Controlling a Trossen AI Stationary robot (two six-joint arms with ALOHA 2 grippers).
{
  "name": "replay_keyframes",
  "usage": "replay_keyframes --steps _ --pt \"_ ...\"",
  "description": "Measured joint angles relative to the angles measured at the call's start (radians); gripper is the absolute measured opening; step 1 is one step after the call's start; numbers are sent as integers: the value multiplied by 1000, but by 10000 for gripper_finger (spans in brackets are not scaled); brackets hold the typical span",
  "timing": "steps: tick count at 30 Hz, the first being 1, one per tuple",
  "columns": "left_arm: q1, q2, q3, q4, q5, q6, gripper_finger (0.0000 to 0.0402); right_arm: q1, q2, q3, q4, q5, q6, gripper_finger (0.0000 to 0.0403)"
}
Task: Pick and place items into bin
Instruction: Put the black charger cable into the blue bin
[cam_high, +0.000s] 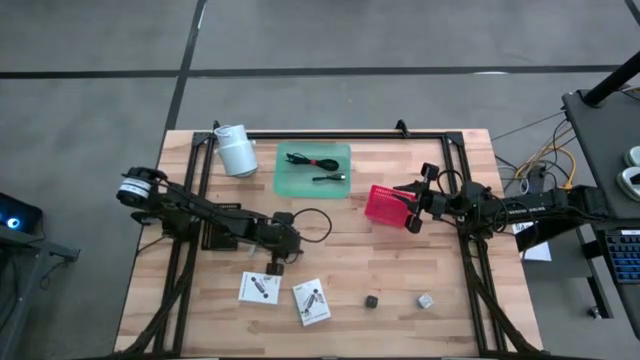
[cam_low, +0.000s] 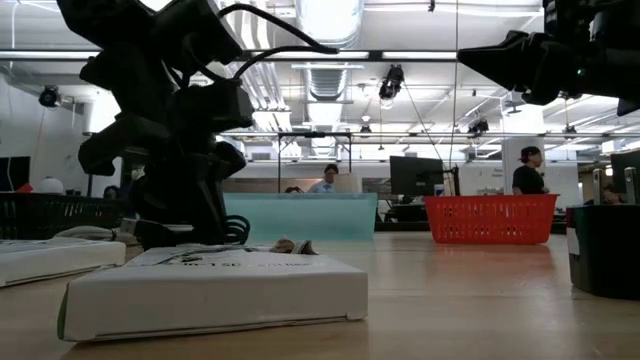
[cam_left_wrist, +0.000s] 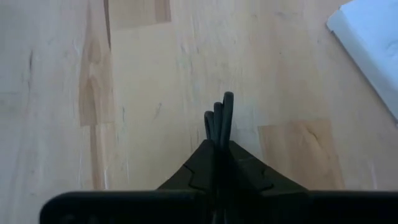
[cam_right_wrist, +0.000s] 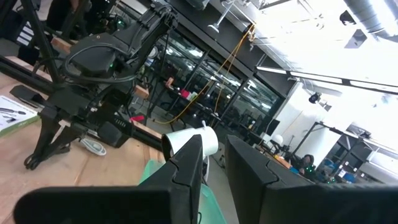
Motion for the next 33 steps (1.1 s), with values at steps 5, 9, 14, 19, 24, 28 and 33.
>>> replay_keyframes --steps 5,9,14,19,24,28,33 --pt "0 -13 5 0 0 34 12 -1 0 0 0 0 0 57" --pt "0 -16 18 2 0 51 12 -1 0 0 0 0 0 57" --pt "0 -17 44 0 1 102 12 -1 0 0 0 0 0 56" --pt "0 -17 70 -1 1 145 12 0 0 0 0 0 0 56" --pt "0 -18 80 -9 1 155 12 0 0 0 -3 0 0 56" --pt "0 -25 81 -10 1 157 12 0 0 0 -5 0 0 56" --pt "1 -51 79 -19 -3 183 12 0 0 0 -6 0 0 56"
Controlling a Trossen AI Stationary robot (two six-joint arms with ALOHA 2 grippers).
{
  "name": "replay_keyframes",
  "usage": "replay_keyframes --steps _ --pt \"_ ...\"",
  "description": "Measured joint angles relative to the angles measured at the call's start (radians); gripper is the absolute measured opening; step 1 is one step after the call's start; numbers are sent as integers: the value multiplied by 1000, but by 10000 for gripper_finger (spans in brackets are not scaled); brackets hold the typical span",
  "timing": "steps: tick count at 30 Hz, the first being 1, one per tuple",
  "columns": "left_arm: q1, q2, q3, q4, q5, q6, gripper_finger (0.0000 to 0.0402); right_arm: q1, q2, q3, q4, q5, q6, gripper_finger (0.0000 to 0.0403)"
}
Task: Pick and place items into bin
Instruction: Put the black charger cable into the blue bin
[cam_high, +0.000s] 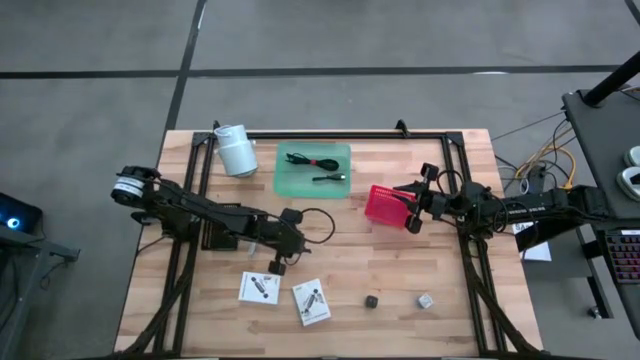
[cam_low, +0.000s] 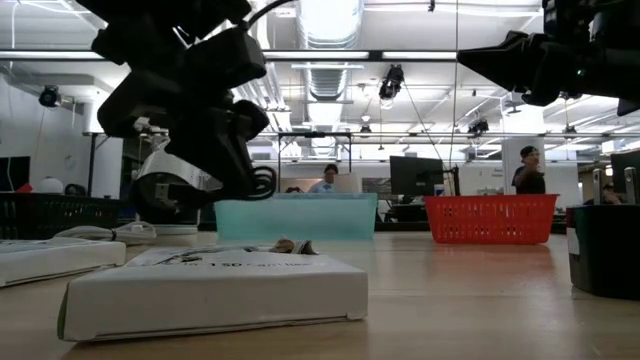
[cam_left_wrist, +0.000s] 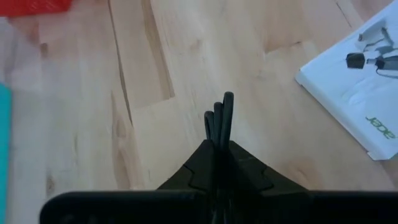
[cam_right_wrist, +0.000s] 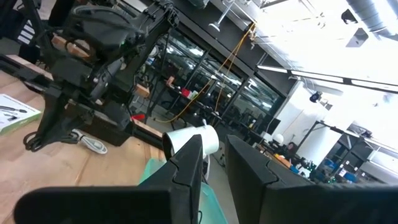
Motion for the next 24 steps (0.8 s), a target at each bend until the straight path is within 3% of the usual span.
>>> replay_keyframes --steps 13,24 --pt "62 -72 4 -6 -42 150 12 0 0 0 0 0 0 57" --pt "215 -129 6 4 -50 283 12 0 0 0 0 0 -7 57"
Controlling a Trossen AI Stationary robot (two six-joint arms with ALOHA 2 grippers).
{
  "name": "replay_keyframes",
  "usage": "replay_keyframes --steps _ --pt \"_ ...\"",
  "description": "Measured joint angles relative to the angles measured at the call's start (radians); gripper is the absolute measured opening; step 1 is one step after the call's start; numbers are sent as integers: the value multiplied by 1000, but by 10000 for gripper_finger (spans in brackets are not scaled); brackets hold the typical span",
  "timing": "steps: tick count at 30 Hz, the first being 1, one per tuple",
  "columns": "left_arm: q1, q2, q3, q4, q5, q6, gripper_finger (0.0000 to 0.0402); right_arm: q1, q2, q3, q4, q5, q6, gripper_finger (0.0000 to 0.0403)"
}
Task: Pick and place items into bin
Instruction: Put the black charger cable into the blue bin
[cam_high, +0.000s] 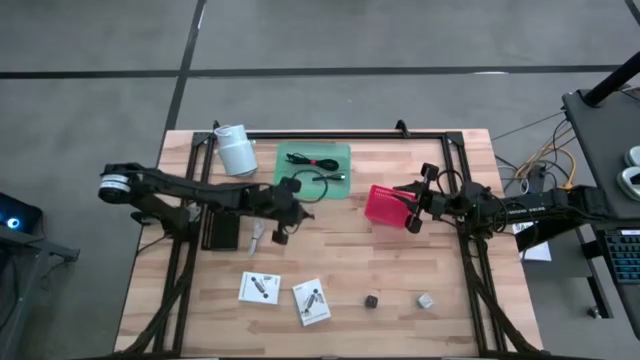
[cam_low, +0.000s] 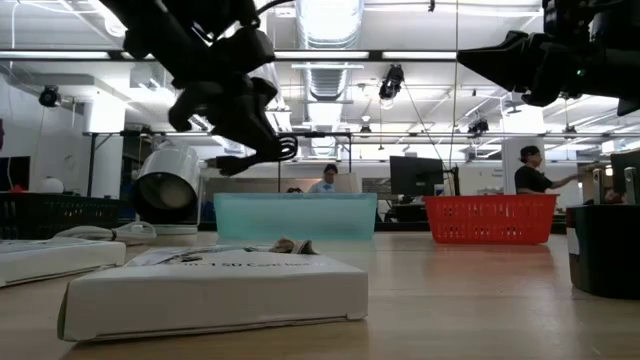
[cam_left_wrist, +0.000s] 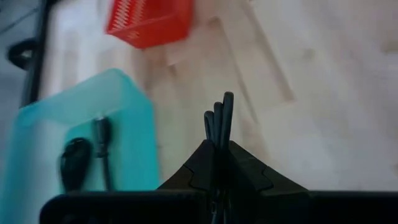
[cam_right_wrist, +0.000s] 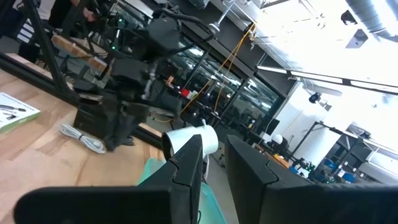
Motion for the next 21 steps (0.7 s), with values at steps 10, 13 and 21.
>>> replay_keyframes --steps 10,13,21 --pt "137 1 70 0 1 107 12 0 0 0 0 0 -1 57" --pt "178 1 90 4 2 114 12 0 0 0 0 0 -1 57" --pt "268 3 107 0 27 137 12 0 0 0 0 0 -1 57"
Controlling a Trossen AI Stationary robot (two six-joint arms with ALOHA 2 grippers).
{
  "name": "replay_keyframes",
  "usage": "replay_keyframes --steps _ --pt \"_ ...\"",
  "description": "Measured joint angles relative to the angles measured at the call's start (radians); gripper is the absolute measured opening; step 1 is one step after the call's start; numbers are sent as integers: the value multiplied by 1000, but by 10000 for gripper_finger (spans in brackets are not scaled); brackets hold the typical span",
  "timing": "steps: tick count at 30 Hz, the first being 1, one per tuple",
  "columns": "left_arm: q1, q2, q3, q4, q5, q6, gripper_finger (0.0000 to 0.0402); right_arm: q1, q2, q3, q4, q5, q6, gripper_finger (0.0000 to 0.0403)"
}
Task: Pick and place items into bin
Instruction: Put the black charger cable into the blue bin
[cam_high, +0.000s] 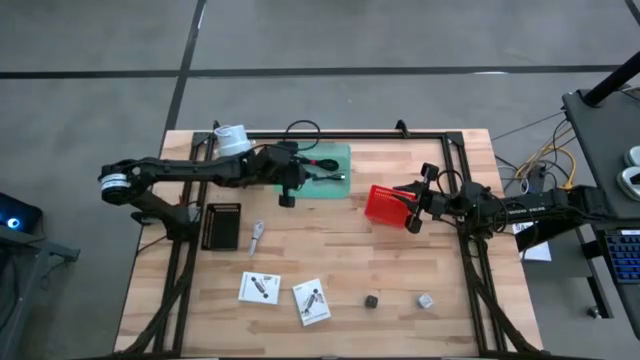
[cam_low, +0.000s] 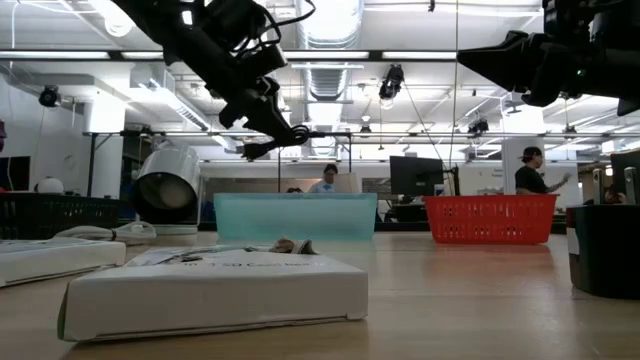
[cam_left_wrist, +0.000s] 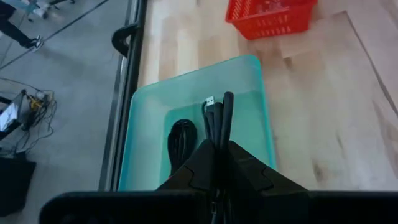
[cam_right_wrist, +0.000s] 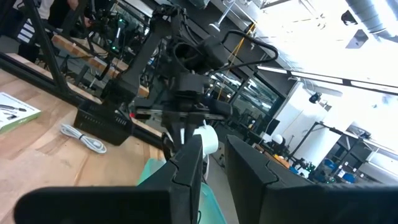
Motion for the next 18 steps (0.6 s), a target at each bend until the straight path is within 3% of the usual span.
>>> replay_keyframes --steps 18 --pt "68 1 7 76 30 15 12 0 0 0 0 0 2 57"
